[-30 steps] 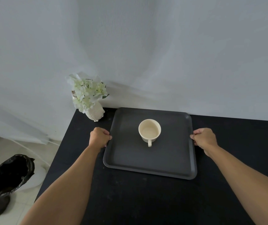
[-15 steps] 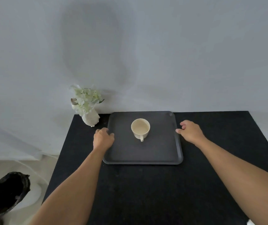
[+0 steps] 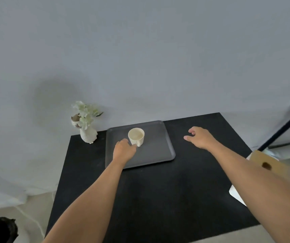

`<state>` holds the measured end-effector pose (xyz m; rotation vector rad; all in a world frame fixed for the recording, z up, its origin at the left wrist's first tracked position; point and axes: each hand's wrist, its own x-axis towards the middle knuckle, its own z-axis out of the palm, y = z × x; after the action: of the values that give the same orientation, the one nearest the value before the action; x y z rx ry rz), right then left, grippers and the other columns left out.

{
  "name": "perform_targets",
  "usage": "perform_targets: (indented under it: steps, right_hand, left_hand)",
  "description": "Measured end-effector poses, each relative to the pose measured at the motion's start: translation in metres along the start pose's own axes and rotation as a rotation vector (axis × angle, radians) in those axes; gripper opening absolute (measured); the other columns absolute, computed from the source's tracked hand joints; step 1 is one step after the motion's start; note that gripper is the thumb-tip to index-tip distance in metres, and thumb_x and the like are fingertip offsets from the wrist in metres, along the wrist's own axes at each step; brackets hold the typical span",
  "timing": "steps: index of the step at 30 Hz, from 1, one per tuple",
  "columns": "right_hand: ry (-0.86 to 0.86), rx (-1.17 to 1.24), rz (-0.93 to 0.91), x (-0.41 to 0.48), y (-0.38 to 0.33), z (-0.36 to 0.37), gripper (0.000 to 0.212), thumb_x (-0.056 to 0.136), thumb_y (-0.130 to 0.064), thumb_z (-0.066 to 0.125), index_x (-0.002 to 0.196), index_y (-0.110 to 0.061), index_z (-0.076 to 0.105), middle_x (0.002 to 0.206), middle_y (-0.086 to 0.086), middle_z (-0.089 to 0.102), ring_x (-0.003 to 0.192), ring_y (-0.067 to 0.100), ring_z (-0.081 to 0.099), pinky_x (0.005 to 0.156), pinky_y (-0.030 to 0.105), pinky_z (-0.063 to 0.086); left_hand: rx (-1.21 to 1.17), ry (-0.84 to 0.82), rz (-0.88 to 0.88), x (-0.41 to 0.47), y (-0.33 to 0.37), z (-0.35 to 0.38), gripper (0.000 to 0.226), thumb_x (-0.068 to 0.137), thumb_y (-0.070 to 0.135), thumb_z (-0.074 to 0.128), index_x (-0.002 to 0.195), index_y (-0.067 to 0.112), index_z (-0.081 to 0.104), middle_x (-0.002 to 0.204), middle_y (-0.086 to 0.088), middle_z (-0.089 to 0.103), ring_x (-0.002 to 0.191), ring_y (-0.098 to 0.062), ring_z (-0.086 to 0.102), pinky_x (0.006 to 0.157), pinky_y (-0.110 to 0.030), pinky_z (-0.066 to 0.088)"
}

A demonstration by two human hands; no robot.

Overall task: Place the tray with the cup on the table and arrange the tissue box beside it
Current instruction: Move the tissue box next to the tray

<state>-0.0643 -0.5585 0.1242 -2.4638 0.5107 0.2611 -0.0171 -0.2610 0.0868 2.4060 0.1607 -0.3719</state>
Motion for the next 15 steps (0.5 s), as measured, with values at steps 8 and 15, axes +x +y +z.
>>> perform_targets:
  steps: [8, 15]
  right_hand:
    - [0.112, -0.038, 0.039, -0.039, 0.055, -0.054, 0.054, 0.091, -0.039, 0.059, 0.136, -0.011, 0.048, 0.14, 0.009, 0.053, 0.126, 0.027, 0.052, 0.097, 0.035, 0.04]
    - [0.12, -0.049, 0.094, -0.046, 0.148, -0.095, 0.056, 0.092, -0.043, 0.057, 0.138, -0.013, 0.046, 0.141, 0.008, 0.051, 0.127, 0.028, 0.05, 0.099, 0.037, 0.041]
  left_hand:
    - [-0.155, -0.124, 0.031, -0.06, 0.043, 0.051, 0.07, 0.088, 0.045, 0.06, 0.143, 0.006, 0.044, 0.131, -0.011, 0.057, 0.118, -0.028, 0.056, 0.086, -0.032, 0.041]
    - [-0.206, -0.244, -0.018, -0.113, 0.096, 0.137, 0.081, 0.087, 0.052, 0.06, 0.152, 0.011, 0.035, 0.149, -0.007, 0.049, 0.13, -0.025, 0.051, 0.087, -0.03, 0.04]
